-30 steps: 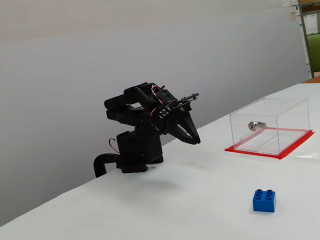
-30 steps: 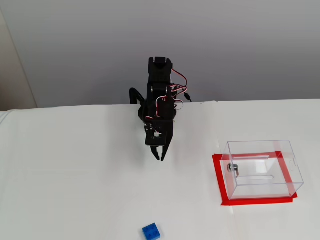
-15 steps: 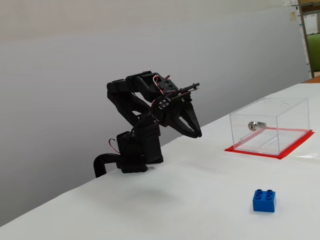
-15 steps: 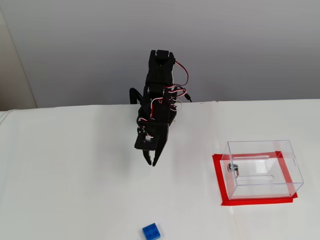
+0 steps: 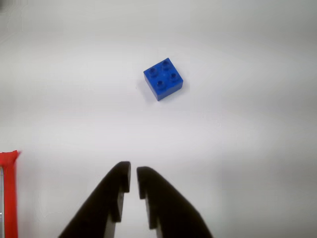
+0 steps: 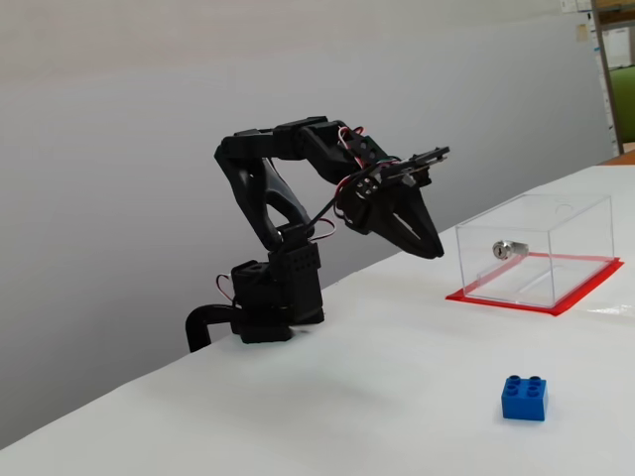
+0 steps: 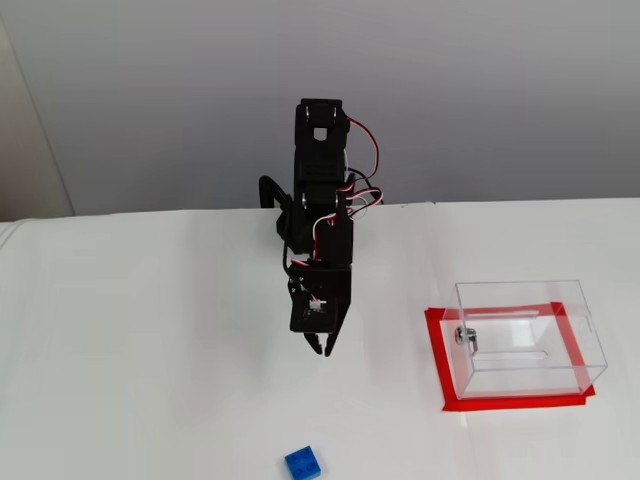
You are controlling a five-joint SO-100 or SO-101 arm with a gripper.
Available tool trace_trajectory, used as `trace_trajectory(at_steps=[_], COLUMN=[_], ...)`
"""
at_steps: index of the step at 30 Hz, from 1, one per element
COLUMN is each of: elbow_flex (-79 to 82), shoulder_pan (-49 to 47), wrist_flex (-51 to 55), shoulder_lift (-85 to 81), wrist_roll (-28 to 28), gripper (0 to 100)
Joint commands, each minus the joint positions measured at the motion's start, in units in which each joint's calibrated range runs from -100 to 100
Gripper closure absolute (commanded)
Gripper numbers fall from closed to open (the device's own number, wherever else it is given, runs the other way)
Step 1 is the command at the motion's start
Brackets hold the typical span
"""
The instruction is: Pick the blue lego brick and place it into the transparent box
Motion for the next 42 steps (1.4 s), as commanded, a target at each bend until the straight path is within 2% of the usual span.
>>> trace_trajectory(at_steps=[1, 11, 26, 36, 42], elbow_flex=[-7.27, -14.59, -40.54, -47.59, -47.68], shoulder_pan=[-1.35, -1.64, -1.49, 0.87, 2.94], wrist_flex=[-0.63, -0.02, 11.65, 13.56, 13.56], shoulder_lift=[1.5, 7.18, 21.1, 26.53, 28.39], wrist_roll=[-0.06, -0.22, -0.64, -9.72, -17.91], gripper=[98, 98, 98, 98, 98])
